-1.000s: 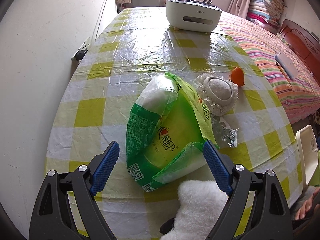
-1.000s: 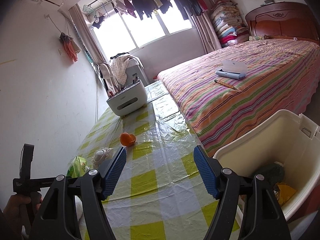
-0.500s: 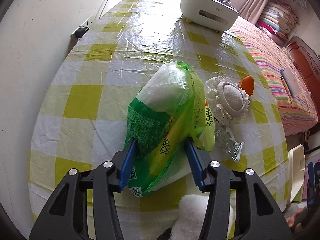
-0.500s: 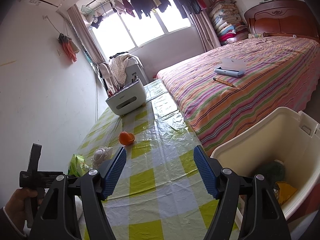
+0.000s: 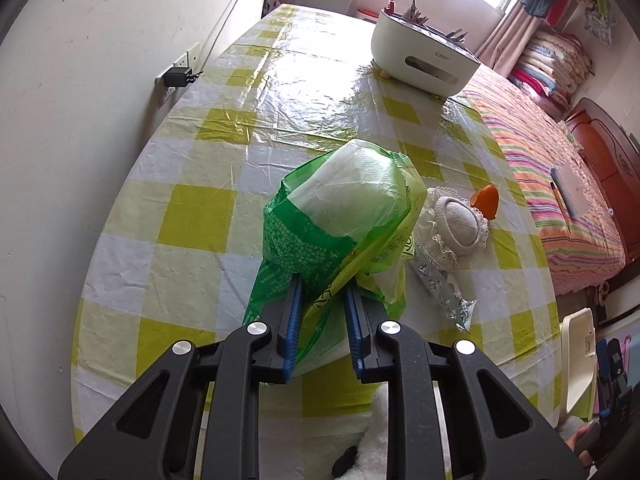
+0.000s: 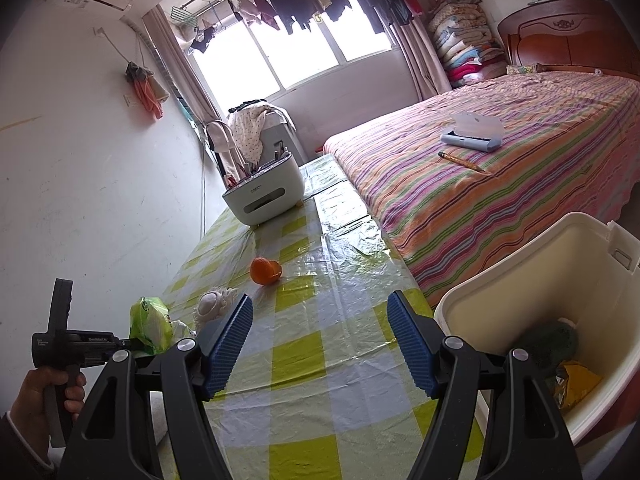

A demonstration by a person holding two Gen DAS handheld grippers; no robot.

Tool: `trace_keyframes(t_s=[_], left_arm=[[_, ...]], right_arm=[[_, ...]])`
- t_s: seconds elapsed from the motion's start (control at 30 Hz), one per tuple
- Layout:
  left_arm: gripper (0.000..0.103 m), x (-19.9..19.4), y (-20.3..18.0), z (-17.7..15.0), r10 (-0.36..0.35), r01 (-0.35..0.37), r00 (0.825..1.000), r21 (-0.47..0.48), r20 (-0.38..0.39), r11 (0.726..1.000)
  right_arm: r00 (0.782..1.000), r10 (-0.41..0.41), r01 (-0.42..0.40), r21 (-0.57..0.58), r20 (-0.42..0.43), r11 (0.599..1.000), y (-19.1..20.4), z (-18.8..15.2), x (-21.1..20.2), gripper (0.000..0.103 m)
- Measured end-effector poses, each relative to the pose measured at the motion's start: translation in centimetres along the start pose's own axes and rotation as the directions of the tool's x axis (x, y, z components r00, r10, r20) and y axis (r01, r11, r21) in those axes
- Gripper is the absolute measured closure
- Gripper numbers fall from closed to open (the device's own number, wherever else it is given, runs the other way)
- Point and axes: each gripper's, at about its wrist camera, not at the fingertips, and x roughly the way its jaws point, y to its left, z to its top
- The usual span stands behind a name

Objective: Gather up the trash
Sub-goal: 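Lift the green package with the left tool while the right tool grasps the white fluffy toy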

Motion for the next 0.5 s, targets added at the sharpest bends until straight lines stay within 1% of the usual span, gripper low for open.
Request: trace_keyframes(t_s=[0.07, 0.13, 0.23, 0.3, 0.43, 0.47, 0.5], left_arm=[[0.084, -0.3, -0.1, 0.0, -0.001, 0.001, 1.0, 0.005, 0.011, 1.0], [0.084, -0.7, -0.3, 0.0, -0.001, 0.001, 1.0, 0.01, 0.028, 1.0], [0.084, -1.4, -0.6, 0.0, -0.012, 0.011, 0.999, 0.016, 0.051, 1.0], [0.084, -1.8, -0.9, -0.2, -0.015, 0.013, 0.998, 0.025, 0.065, 1.0], [0.083, -2.0, -1.2, -0.4, -0.027, 0.025, 0.998, 0.033, 0.064, 0.999], [0.083, -2.0, -1.3, -0.4, -0.028, 0.026, 0.998, 0.033, 0.064, 0.999], [0.083, -2.1, -1.4, -0.4, -0.03, 0.028, 0.998, 0.035, 0.064, 0.999]], right_arm=[[0.998, 0.047, -0.047, 0.002, -0.033, 0.999, 0.5, -0.3, 0.3, 0.035], [0.991, 0.106, -0.107, -0.005, -0.078, 0.994, 1.4, -0.9, 0.7, 0.035], [0.97, 0.194, -0.202, -0.037, -0.144, 0.979, 3.6, -2.0, 1.2, 0.035], [0.948, 0.255, -0.271, -0.061, -0.192, 0.961, 5.5, -3.0, 1.5, 0.035], [0.893, 0.348, -0.384, -0.079, -0.285, 0.92, 8.8, -5.1, 2.4, 0.035], [0.882, 0.36, -0.401, -0.082, -0.305, 0.912, 9.6, -5.6, 2.7, 0.034], [0.872, 0.369, -0.414, -0.083, -0.322, 0.906, 10.3, -6.0, 3.1, 0.028]])
